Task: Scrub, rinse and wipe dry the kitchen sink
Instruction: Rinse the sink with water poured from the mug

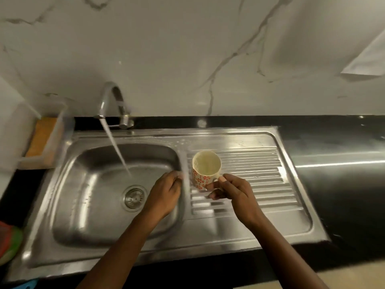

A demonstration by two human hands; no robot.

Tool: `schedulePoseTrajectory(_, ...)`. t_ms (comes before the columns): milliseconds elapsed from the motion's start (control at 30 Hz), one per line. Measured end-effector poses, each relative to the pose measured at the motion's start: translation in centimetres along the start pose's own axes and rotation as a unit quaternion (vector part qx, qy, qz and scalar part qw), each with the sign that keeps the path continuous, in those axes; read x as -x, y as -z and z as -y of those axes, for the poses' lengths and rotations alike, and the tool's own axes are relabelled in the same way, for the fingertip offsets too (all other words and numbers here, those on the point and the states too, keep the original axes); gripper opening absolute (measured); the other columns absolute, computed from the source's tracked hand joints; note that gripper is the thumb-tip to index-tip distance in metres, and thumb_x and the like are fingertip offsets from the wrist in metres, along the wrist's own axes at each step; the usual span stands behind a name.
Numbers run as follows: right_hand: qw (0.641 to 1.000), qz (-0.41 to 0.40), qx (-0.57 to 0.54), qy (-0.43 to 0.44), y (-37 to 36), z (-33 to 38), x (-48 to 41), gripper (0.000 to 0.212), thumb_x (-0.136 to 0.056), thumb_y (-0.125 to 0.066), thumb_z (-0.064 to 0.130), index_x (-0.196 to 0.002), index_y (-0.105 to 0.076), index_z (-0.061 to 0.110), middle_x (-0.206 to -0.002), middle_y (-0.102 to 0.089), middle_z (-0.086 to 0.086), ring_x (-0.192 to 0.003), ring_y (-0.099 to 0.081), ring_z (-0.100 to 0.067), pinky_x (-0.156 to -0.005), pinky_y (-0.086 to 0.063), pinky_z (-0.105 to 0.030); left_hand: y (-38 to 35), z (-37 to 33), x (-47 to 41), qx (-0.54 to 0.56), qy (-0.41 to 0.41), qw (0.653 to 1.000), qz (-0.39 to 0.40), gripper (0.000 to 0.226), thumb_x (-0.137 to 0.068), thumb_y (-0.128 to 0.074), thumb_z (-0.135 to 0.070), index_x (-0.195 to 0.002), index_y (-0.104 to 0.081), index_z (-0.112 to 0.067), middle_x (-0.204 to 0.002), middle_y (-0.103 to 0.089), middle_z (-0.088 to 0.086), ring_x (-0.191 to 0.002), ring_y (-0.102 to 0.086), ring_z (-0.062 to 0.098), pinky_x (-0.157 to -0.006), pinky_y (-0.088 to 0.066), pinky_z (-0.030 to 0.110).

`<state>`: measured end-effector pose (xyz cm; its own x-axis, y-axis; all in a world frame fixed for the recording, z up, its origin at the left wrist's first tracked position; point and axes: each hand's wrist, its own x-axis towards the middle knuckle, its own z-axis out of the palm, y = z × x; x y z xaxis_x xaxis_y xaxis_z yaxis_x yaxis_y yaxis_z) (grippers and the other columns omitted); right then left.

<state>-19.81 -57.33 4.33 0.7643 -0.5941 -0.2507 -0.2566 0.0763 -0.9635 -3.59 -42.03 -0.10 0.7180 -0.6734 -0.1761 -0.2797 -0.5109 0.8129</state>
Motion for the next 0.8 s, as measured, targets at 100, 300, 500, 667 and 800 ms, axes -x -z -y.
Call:
schedulePoseTrajectory(100,0.999,-0.030,0.008,-0.017,5.7,-1.0,1.8,0.040,-0.099,-0.054,0.033,-0.098,-0.076,0.000,-0.096,-0.078,-0.017,-0.082,-0.073,-0.042,-0.083,-0.060,-0.052,-6.0,-1.9,-1.5,-0.031,-0.038,0.998,0.049,0.032,-0.110,-0.045,-0.024,-0.137,-0.062,-0.017,-0.136,-0.059,-0.005,-0.126,-0.057,0.015,-0.100,-0.042,0.027)
schedulePoseTrajectory(300,0.993,-0.076,0.072,-0.049,15.2,-2.5,4.1,0.032,-0.109,-0.049,0.021,-0.101,-0.076,0.005,-0.096,-0.079,-0.010,-0.081,-0.074,-0.035,-0.086,-0.061,-0.054,-16.0,-5.7,-3.1,-0.125,-0.128,0.974,0.142,0.050,-0.113,-0.037,-0.030,-0.162,-0.035,-0.020,-0.173,-0.023,0.000,-0.161,-0.015,0.019,-0.130,-0.016,0.036)
schedulePoseTrajectory(500,0.984,-0.082,0.141,-0.071,21.5,-3.1,3.2,0.034,-0.109,-0.049,0.026,-0.098,-0.078,0.011,-0.091,-0.079,-0.004,-0.076,-0.075,-0.026,-0.079,-0.064,-0.046,-23.2,-7.7,-5.3,-0.250,-0.204,0.930,0.175,0.060,-0.110,-0.026,-0.038,-0.166,-0.018,-0.020,-0.176,-0.007,0.004,-0.162,0.002,0.025,-0.132,0.000,0.049)
schedulePoseTrajectory(667,0.980,-0.073,0.159,-0.091,24.1,-2.7,0.6,0.033,-0.109,-0.050,0.028,-0.100,-0.077,0.010,-0.087,-0.079,-0.008,-0.070,-0.076,-0.026,-0.071,-0.064,-0.039,-27.2,-9.0,-7.0,-0.284,-0.250,0.906,0.192,0.058,-0.110,-0.029,-0.039,-0.163,-0.026,-0.016,-0.175,-0.012,0.006,-0.162,0.001,0.028,-0.131,0.001,0.051)
schedulePoseTrajectory(800,0.980,-0.054,0.168,-0.094,25.4,-2.7,-0.7,0.034,-0.109,-0.050,0.029,-0.100,-0.076,0.010,-0.087,-0.079,-0.007,-0.069,-0.075,-0.028,-0.070,-0.064,-0.039,-29.2,-9.9,-8.2,-0.296,-0.252,0.901,0.192,0.060,-0.109,-0.031,-0.041,-0.164,-0.022,-0.017,-0.175,-0.011,0.007,-0.162,0.006,0.025,-0.131,0.001,0.054)
